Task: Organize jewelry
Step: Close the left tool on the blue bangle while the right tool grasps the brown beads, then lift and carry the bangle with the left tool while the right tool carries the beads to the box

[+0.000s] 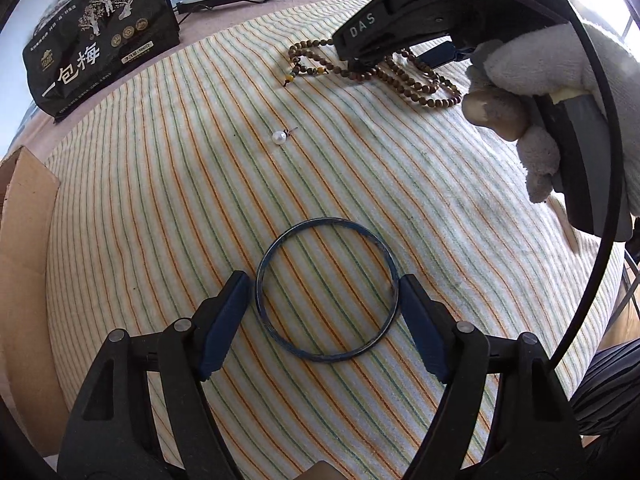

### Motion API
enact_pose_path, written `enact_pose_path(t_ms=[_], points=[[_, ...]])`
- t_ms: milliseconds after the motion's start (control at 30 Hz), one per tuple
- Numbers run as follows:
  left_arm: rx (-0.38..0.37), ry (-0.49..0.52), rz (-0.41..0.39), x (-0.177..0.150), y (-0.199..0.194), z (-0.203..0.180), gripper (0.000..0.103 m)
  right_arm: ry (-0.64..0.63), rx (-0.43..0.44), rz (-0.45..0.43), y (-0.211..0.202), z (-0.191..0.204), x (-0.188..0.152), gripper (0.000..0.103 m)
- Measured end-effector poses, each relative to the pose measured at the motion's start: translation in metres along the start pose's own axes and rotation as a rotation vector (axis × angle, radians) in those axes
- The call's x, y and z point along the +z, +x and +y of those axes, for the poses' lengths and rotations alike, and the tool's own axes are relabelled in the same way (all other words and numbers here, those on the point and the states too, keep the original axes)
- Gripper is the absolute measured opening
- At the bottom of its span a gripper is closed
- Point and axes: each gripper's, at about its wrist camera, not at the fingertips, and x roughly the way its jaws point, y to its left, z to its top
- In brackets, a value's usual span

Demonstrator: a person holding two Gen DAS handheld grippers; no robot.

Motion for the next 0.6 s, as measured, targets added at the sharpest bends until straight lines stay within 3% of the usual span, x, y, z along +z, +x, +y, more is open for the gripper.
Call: enact_pose_path(t_ms=[133,233,600], points=[[-0.004,-0.008,-0.010,-0.002,-0.002,0.003,0.074,-0.043,0.021,-0.010,-0.006,-0.002,-0.002,0.026],[0.005,-0.007,-0.016,-0.004,-0.005,0.001,0.074,-0.058,0.037,-0.014,-0.009,-0.002,-0.004,0.014],[0.001,-0.069,-0.042,0.004,-0.017,0.017,0.073,-0.030,0.135,-0.107,-0.049,-0.013,0.001,0.011]])
